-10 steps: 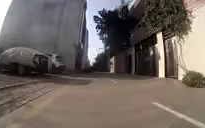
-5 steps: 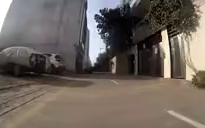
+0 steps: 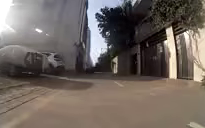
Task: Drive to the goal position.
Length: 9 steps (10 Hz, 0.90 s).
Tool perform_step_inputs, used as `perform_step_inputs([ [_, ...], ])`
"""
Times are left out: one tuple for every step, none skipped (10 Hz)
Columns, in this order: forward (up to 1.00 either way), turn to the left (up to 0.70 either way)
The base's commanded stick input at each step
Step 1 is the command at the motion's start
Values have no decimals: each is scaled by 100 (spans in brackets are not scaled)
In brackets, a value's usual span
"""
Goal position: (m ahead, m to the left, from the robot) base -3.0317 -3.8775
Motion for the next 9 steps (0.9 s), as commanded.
perform_step_inputs([
  [85, 0],
  [85, 0],
  [85, 0],
  [85, 0],
  [85, 0],
  [85, 0],
  [85, 0],
  [85, 0],
  [85, 0],
])
